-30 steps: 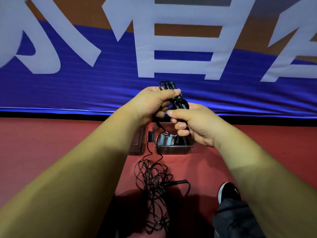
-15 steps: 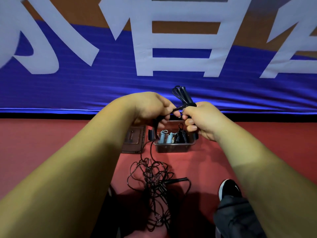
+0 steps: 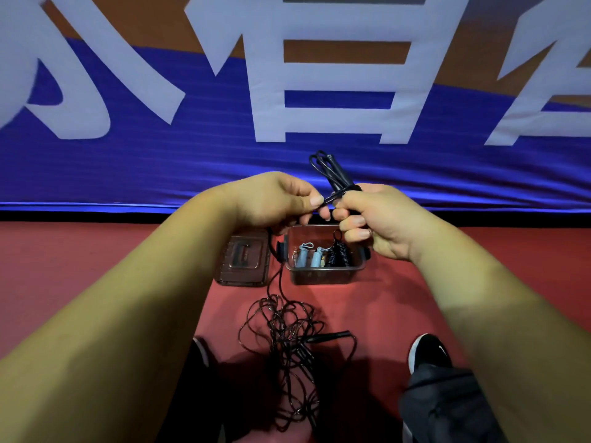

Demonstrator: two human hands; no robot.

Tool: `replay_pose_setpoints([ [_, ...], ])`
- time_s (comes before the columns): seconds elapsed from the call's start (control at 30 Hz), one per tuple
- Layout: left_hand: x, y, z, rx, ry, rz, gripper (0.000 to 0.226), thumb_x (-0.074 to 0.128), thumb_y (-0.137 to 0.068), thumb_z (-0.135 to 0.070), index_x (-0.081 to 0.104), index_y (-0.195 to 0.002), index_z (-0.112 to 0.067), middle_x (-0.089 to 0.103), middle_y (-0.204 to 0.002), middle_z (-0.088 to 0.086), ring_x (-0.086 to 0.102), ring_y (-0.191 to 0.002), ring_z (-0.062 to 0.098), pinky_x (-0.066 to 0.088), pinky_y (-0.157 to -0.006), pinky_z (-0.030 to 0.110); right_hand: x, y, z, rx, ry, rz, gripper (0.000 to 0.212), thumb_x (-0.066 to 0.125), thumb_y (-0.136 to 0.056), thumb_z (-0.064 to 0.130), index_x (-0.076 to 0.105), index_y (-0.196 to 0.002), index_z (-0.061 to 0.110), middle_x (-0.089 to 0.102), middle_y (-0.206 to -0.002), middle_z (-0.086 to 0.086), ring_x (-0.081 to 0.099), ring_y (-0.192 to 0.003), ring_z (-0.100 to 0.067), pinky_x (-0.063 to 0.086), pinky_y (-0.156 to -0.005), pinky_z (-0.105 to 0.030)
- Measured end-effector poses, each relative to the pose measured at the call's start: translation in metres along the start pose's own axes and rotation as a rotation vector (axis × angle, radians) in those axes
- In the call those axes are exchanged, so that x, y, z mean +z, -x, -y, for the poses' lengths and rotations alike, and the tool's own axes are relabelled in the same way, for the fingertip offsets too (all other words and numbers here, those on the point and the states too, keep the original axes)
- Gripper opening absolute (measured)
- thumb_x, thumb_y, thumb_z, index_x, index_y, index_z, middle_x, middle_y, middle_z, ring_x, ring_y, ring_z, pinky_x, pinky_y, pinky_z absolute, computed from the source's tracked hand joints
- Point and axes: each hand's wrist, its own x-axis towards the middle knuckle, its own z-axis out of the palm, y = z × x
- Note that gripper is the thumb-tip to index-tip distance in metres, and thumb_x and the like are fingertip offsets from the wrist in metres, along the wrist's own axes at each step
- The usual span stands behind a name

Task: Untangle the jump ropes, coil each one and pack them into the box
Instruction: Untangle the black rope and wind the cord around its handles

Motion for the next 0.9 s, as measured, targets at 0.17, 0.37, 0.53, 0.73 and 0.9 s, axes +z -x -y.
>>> replay_pose_setpoints([
  [0.17,0.003,-0.003,0.012,-0.057,0.041,0.058,0.021,0.056,-0.108,-0.016,0.076,-0.1,-0.014,0.061,-0.081,0.004,0.05,-0.063,0.009,0.048,-0.06,0.021,0.003,0.007,0.002,0.032,-0.081,0.066,0.02,0.051,-0.101,-0.002,0.05,-0.085,0.009,0.052,-0.069,-0.006,0.027,-0.048,-0.004,0.018,-0.037,-0.017],
  [0.37,0.011,-0.011,0.024,-0.12,-0.044,0.101,0.024,0.051,-0.109,-0.007,0.07,-0.095,-0.01,0.075,-0.086,0.004,0.07,-0.074,0.01,0.059,-0.074,0.026,0.008,0.01,0.0,0.061,-0.07,0.156,0.018,0.061,-0.106,0.023,0.048,-0.096,0.017,0.045,-0.071,-0.002,0.024,-0.049,-0.004,0.013,-0.038,-0.017],
  [0.53,0.012,-0.009,0.029,-0.018,-0.039,0.056,0.02,0.053,-0.105,0.0,0.072,-0.112,-0.002,0.076,-0.09,0.005,0.068,-0.081,0.008,0.055,-0.081,0.026,0.005,0.022,0.004,0.23,0.108,0.425,0.005,0.046,-0.103,0.009,0.049,-0.107,0.009,0.041,-0.068,-0.002,0.025,-0.043,-0.001,0.015,-0.034,-0.015],
  [0.73,-0.001,-0.012,0.032,0.016,0.073,0.154,0.018,0.066,-0.099,-0.005,0.078,-0.111,-0.01,0.077,-0.111,0.018,0.071,-0.096,0.024,0.057,-0.091,0.037,0.001,0.03,-0.002,0.495,0.449,0.616,0.029,0.047,-0.104,0.003,0.049,-0.076,0.007,0.048,-0.066,-0.006,0.029,-0.043,-0.004,0.018,-0.035,-0.016],
  [0.9,0.008,-0.014,0.01,0.097,0.0,0.038,0.013,0.075,-0.094,-0.008,0.081,-0.105,-0.011,0.079,-0.102,0.013,0.074,-0.092,0.024,0.06,-0.091,0.033,0.005,0.021,-0.01,0.515,0.487,0.468,0.02,0.05,-0.103,0.004,0.047,-0.083,0.009,0.05,-0.07,-0.006,0.028,-0.046,-0.004,0.02,-0.033,-0.015],
])
